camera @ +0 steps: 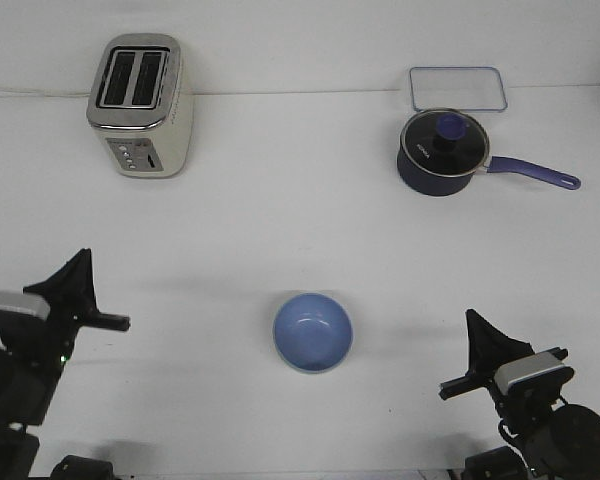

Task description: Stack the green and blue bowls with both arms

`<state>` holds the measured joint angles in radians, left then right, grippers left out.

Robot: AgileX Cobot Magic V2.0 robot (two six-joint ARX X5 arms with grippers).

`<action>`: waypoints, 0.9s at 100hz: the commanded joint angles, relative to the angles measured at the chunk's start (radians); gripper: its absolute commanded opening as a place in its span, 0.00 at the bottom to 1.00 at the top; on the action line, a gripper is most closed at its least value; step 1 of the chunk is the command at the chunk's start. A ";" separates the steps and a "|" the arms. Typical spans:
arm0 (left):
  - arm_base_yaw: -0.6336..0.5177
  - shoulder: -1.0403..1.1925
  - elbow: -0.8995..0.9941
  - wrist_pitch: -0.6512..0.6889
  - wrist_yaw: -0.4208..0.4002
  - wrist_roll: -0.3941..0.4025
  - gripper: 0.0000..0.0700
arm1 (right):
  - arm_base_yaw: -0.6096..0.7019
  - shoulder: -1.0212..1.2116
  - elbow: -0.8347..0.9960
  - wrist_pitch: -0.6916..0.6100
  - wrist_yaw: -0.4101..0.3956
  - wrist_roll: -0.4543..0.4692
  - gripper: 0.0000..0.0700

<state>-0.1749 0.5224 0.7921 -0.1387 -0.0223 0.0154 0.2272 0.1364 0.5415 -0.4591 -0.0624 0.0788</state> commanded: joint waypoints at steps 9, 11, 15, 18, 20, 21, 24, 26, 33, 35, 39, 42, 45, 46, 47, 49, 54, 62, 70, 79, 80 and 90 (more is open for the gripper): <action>0.005 -0.193 -0.239 0.142 0.023 -0.010 0.02 | 0.002 -0.031 -0.014 0.039 0.055 0.000 0.00; 0.005 -0.209 -0.256 0.138 0.021 -0.015 0.02 | 0.002 -0.029 -0.014 0.040 0.061 -0.001 0.00; 0.005 -0.232 -0.283 0.125 0.021 -0.034 0.02 | 0.002 -0.022 -0.014 0.040 0.068 -0.001 0.00; 0.005 -0.243 -0.293 0.111 0.021 -0.044 0.02 | 0.002 -0.015 -0.014 0.040 0.069 0.000 0.00; 0.005 -0.247 -0.296 0.101 0.021 -0.049 0.02 | 0.002 -0.011 -0.014 0.039 0.069 -0.001 0.00; 0.005 -0.248 -0.297 0.096 0.021 -0.050 0.02 | 0.002 -0.010 -0.014 0.039 0.069 -0.001 0.00; 0.005 -0.250 -0.296 0.084 0.021 -0.051 0.02 | 0.002 -0.006 -0.014 0.039 0.071 -0.001 0.00; 0.005 -0.250 -0.296 0.083 0.022 -0.051 0.02 | 0.002 -0.004 -0.014 0.040 0.071 -0.001 0.00; 0.005 -0.250 -0.296 0.088 0.022 -0.055 0.02 | 0.002 -0.004 -0.013 0.040 0.070 -0.001 0.00; 0.005 -0.250 -0.296 0.089 0.022 -0.056 0.02 | 0.002 -0.004 -0.013 0.040 0.070 -0.001 0.00; 0.005 -0.250 -0.296 0.088 0.023 -0.055 0.02 | 0.002 -0.005 -0.013 0.040 0.070 -0.001 0.00; 0.005 -0.250 -0.296 0.087 0.023 -0.055 0.02 | 0.002 -0.005 -0.013 0.043 0.070 -0.001 0.00; 0.005 -0.250 -0.296 0.087 0.022 -0.055 0.02 | 0.002 -0.005 -0.013 0.045 0.070 -0.001 0.00; 0.005 -0.250 -0.296 0.087 0.022 -0.055 0.02 | 0.002 -0.005 -0.013 0.046 0.070 -0.001 0.00; 0.005 -0.250 -0.296 0.087 0.022 -0.055 0.02 | 0.002 -0.005 -0.013 0.047 0.070 -0.001 0.00; 0.005 -0.250 -0.296 0.087 0.022 -0.055 0.02 | 0.002 -0.005 -0.013 0.048 0.070 -0.001 0.00; 0.005 -0.250 -0.296 0.087 0.022 -0.055 0.02 | 0.002 -0.005 -0.013 0.052 0.070 -0.001 0.00; 0.005 -0.250 -0.296 0.088 0.022 -0.055 0.02 | 0.002 -0.005 -0.013 0.059 0.070 -0.001 0.00; 0.005 -0.250 -0.296 0.087 0.022 -0.055 0.02 | 0.002 -0.005 -0.013 0.062 0.070 -0.001 0.00; 0.005 -0.250 -0.296 0.087 0.022 -0.055 0.02 | 0.002 -0.005 -0.013 0.062 0.070 -0.001 0.00; 0.005 -0.250 -0.296 0.087 0.022 -0.055 0.02 | 0.002 -0.005 -0.013 0.062 0.070 -0.001 0.00; 0.005 -0.250 -0.296 0.087 0.022 -0.055 0.02 | 0.002 -0.005 -0.013 0.062 0.070 -0.001 0.00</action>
<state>-0.1703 0.2699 0.4873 -0.0612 0.0002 -0.0395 0.2272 0.1310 0.5228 -0.4114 0.0044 0.0792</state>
